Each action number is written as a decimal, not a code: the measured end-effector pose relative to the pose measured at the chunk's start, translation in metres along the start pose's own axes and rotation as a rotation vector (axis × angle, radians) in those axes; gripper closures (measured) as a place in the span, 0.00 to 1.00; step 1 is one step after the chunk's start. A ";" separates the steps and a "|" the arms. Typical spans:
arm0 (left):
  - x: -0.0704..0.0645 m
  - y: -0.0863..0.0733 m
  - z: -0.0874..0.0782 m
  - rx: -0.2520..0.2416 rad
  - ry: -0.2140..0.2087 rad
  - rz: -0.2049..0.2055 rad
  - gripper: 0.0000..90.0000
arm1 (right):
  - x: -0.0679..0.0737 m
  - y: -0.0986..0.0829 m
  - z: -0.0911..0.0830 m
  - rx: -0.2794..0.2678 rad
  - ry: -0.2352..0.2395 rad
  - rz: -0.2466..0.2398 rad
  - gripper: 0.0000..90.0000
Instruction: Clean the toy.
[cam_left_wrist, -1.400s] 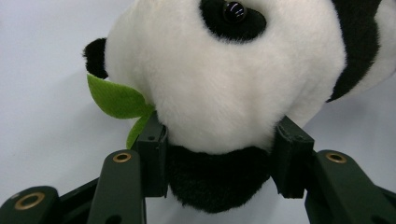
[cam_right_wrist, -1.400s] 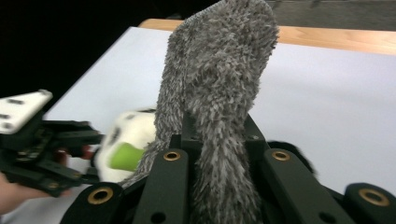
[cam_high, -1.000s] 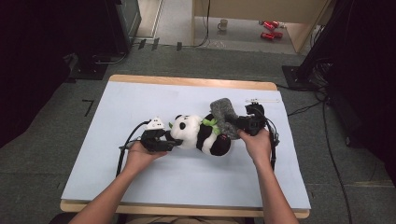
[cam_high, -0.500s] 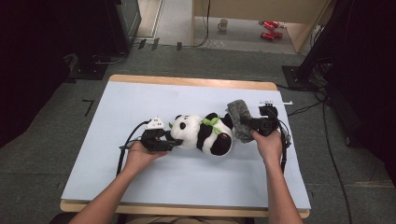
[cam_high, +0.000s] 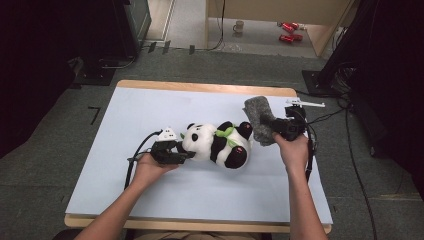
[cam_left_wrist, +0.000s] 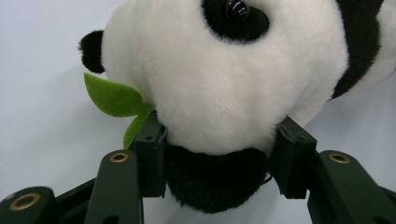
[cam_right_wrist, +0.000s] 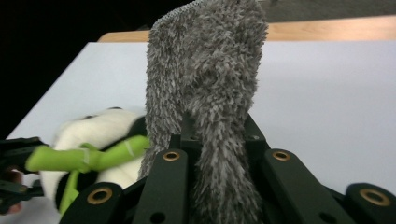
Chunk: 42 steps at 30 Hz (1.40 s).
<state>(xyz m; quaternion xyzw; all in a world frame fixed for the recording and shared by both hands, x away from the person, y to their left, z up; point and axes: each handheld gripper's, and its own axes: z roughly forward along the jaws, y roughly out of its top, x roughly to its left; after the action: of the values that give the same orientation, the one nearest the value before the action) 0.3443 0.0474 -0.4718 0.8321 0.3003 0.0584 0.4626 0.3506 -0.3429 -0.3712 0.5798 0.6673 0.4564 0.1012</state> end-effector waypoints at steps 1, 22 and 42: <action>0.000 -0.001 0.000 -0.005 -0.001 -0.001 0.52 | 0.004 0.002 0.001 -0.002 0.012 -0.007 0.87; -0.001 -0.001 -0.002 0.002 -0.005 -0.044 0.52 | 0.031 -0.015 0.059 0.140 0.058 -0.108 0.87; 0.006 0.006 0.000 0.010 -0.019 -0.082 0.51 | -0.001 -0.022 0.028 0.126 0.015 -0.011 0.86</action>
<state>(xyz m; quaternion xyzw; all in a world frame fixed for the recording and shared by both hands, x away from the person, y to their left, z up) 0.3523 0.0485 -0.4683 0.8219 0.3300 0.0303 0.4634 0.3542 -0.3281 -0.4031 0.5778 0.6989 0.4170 0.0620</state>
